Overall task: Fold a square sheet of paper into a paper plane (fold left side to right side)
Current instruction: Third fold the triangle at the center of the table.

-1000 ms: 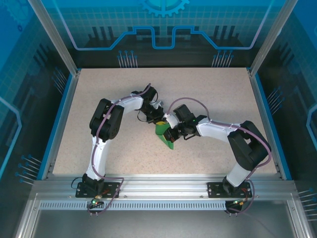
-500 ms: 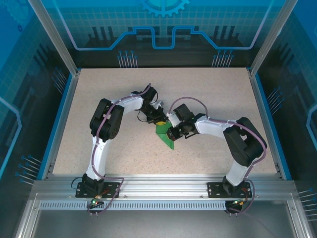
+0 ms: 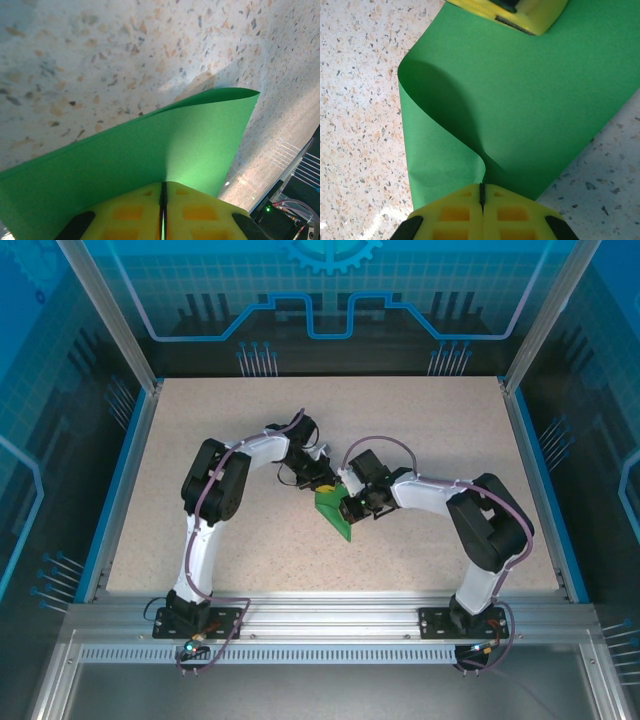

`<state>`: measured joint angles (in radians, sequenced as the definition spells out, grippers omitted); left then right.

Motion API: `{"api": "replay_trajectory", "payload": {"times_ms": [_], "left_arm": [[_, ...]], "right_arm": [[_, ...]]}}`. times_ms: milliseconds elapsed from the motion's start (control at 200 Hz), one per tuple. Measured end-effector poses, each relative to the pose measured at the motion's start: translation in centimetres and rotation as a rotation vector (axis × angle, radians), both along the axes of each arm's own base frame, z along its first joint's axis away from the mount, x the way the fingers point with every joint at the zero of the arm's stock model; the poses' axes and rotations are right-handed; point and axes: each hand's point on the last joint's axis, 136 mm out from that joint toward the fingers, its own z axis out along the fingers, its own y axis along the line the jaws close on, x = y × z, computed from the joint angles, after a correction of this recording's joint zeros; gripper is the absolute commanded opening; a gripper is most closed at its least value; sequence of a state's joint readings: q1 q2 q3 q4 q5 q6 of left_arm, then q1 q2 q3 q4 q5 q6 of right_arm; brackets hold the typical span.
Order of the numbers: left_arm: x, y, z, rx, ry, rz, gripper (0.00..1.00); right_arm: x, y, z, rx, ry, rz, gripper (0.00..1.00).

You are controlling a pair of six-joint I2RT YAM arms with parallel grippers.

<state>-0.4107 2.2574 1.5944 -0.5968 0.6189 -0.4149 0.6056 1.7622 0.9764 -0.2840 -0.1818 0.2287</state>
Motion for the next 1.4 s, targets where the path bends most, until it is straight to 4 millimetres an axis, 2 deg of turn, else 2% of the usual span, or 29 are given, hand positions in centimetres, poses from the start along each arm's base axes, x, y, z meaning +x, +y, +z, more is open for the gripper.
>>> {"api": "replay_trajectory", "payload": {"times_ms": [465,1401], "left_arm": [[-0.01,-0.01,-0.01,0.0,0.0,-0.001,0.11],[-0.04,-0.1,0.0,0.0,-0.002,-0.005,0.11]], "right_arm": [[0.5,-0.69,-0.36,-0.033,-0.004,-0.037,0.02],[0.97,-0.41,-0.84,-0.04,0.011,-0.051,0.03]]}}
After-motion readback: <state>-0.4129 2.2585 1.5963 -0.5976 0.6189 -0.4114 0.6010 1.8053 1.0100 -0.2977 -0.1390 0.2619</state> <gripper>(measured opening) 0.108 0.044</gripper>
